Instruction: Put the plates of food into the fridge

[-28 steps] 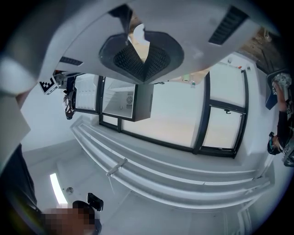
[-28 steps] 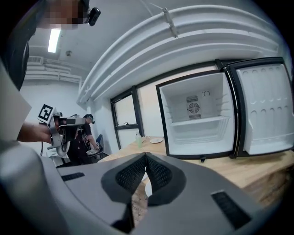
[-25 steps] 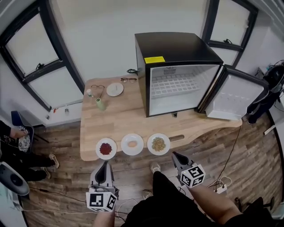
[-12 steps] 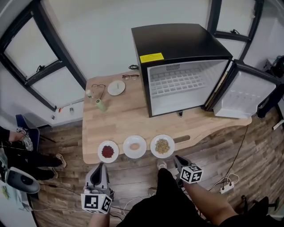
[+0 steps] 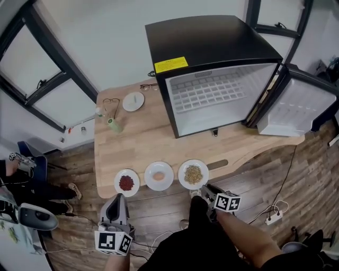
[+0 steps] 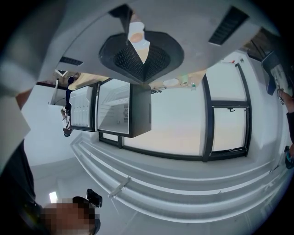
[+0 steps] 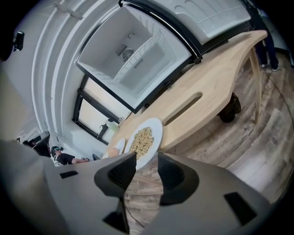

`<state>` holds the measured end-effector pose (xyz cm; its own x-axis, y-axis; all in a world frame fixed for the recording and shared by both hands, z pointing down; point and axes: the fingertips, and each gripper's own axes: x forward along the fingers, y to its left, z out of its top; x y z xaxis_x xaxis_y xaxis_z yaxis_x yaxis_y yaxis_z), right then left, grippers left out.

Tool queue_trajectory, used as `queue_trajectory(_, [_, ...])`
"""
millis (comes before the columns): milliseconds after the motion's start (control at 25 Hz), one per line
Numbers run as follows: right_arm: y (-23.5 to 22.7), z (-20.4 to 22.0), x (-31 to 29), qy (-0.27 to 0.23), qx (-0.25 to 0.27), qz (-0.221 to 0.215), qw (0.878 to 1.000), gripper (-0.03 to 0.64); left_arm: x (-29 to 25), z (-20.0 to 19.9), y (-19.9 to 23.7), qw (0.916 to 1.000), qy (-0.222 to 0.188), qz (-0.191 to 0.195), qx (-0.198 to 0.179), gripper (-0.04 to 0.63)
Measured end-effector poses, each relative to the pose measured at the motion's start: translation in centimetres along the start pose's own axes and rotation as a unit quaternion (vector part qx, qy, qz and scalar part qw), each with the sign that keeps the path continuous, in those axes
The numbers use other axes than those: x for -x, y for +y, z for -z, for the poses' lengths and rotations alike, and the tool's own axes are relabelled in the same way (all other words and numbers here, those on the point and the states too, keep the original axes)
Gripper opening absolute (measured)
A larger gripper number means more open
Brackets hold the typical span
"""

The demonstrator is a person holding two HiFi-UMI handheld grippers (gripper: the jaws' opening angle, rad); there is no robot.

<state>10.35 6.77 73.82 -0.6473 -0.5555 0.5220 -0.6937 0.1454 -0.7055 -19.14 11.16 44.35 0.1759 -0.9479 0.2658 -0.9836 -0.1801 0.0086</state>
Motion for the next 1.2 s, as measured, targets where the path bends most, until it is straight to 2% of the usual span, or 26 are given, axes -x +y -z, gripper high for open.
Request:
queue_trajectory(240, [-0.8,0.2,-2.0,0.015,-0.041,0.003,0.999,0.144,-1.6,-0.4,-0.3,1.0,0.004,0.005,-0.003,0.003])
queue_trajectory(400, [-0.6,0.1,-3.2,0.013,-0.062,-0.012,0.998,0.143,-2.1,-0.5,-0.1,1.0,0.009,0.0,-0.004,0.003])
queue_trajectory(480, [-0.2,-0.2,-3.5,0.011,-0.069,-0.022,0.997,0.106,-2.3,-0.7,0.0,1.0,0.008,-0.002,-0.005,0.003])
queue_trajectory(680, [1.4,-1.3,-3.6,-0.004,-0.085,-0.055,0.995,0.059,-2.4,-0.9,0.3,0.9999,0.009,-0.006,-0.006,0.003])
queue_trajectory(840, [1.8,-2.5,-3.1,-0.022,-0.124,-0.068,0.99,0.032,-2.6,-0.8,0.3,1.0,0.008,-0.004,-0.003,0.003])
queue_trajectory(1200, [2.6,-5.2,-1.2,-0.049,-0.151,-0.085,0.984,0.031,-3.7,-1.3,-0.7,0.9999,-0.002,0.011,-0.006,0.003])
